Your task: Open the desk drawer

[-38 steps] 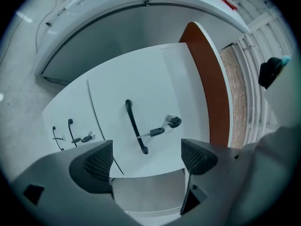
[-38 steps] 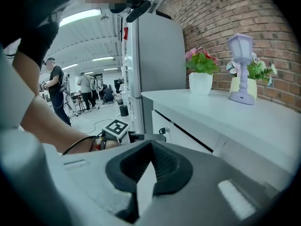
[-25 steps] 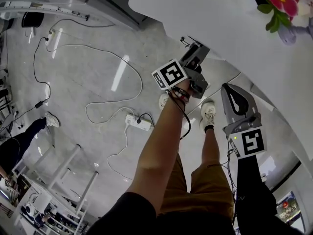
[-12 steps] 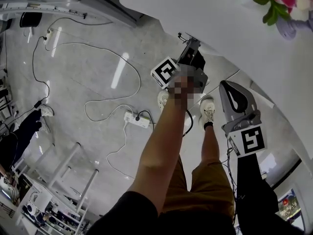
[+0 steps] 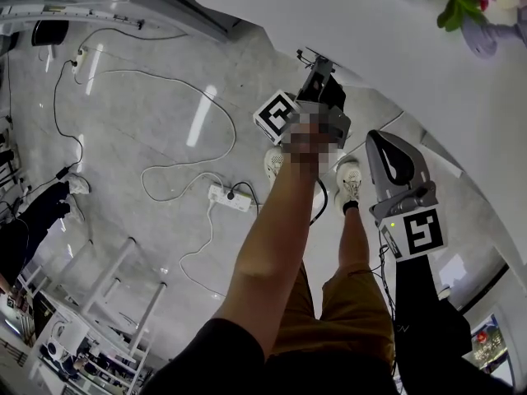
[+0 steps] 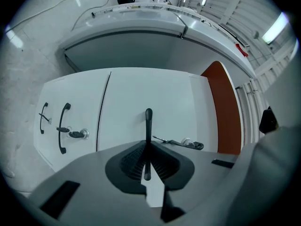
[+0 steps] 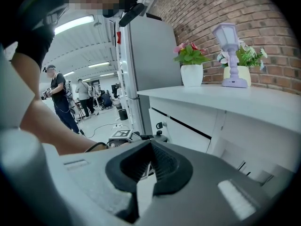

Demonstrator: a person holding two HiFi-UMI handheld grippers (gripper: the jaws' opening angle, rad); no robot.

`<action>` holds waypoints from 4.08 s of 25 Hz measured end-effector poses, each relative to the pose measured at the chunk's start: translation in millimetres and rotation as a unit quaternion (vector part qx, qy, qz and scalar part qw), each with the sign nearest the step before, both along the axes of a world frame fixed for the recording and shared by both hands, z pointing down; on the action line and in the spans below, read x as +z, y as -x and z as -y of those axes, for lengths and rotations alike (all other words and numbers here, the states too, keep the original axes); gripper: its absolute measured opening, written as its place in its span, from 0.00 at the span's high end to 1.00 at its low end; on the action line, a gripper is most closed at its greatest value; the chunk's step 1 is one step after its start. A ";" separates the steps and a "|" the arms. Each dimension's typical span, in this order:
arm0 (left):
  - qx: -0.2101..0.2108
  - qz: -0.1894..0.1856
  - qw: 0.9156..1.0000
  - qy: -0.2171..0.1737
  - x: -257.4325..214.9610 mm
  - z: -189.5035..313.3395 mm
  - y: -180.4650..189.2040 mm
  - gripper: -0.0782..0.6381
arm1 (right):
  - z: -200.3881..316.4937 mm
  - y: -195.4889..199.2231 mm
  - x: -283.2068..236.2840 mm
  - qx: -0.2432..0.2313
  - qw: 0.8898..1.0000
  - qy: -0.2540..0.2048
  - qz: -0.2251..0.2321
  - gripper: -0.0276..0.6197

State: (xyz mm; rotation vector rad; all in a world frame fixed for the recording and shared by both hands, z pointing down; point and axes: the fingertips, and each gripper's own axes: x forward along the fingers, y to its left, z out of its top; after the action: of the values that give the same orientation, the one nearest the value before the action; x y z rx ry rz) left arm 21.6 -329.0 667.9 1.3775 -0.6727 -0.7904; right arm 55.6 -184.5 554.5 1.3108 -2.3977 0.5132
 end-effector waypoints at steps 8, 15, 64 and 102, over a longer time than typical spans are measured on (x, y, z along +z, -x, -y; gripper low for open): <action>0.028 0.053 0.998 0.008 8.7 -2.3 -2.4 0.86 | 6.0 -14.1 -1.1 0.027 1.000 -0.007 0.003 0.96; 0.048 0.065 0.997 0.005 3.3 -6.1 0.1 0.86 | 10.0 -14.1 -11.1 0.026 1.000 -0.014 0.002 0.96; 0.047 0.040 0.998 0.023 -10.4 -37.1 21.9 0.86 | 7.5 -24.7 -18.9 0.054 0.998 -0.020 -0.002 0.96; 0.035 0.051 0.996 0.066 -4.7 -106.7 71.5 0.86 | -13.5 13.1 -26.3 0.052 0.998 -0.031 0.005 0.96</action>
State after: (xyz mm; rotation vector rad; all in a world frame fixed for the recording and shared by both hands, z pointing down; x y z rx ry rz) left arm -49.8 -222.3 663.1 1.3211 -0.7386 -0.6122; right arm 42.5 -171.0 528.2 1.4693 -2.3809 0.4787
